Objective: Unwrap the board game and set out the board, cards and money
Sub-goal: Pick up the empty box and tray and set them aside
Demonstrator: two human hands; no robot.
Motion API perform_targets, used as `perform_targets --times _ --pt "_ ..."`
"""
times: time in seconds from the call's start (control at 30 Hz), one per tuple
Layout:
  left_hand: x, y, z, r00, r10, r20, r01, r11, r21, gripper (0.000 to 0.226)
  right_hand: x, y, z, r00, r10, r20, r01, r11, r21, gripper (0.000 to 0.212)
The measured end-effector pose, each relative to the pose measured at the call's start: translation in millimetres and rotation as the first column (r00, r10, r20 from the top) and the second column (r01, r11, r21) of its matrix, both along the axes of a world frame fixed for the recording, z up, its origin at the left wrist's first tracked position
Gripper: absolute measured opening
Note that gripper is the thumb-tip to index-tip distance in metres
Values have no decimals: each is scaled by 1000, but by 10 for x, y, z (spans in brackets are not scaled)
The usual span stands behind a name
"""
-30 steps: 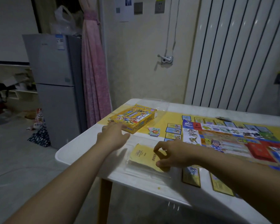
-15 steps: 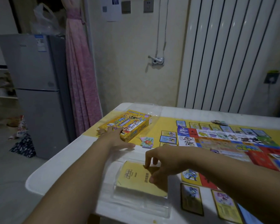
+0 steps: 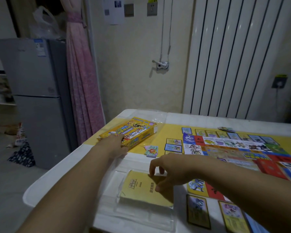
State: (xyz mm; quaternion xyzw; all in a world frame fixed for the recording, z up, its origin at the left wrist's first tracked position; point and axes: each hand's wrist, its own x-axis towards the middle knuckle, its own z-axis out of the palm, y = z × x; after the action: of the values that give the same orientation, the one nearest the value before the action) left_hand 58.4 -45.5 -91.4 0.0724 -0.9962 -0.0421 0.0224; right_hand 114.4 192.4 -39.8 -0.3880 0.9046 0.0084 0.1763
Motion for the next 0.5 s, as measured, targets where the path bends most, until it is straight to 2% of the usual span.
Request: perform_targets --times 0.13,0.2,0.27,0.4,0.5 --pt "79 -83 -6 998 -41 -39 45 994 95 58 -80 17 102 1000 -30 4 30 996 -87 50" --pt "127 -153 -29 996 -48 -79 61 982 180 55 -200 -14 180 996 -84 -14 79 974 -211 47" --pt "168 -242 -67 989 -42 -140 80 957 278 52 -383 -89 219 985 -174 19 169 913 -372 44" --pt "306 -356 -72 952 -47 -302 182 881 437 45 -789 -248 129 896 -383 224 435 661 -611 58" --pt "441 -417 -12 909 -55 -413 278 818 503 47 -964 -335 60 768 -405 497 634 369 -679 74"
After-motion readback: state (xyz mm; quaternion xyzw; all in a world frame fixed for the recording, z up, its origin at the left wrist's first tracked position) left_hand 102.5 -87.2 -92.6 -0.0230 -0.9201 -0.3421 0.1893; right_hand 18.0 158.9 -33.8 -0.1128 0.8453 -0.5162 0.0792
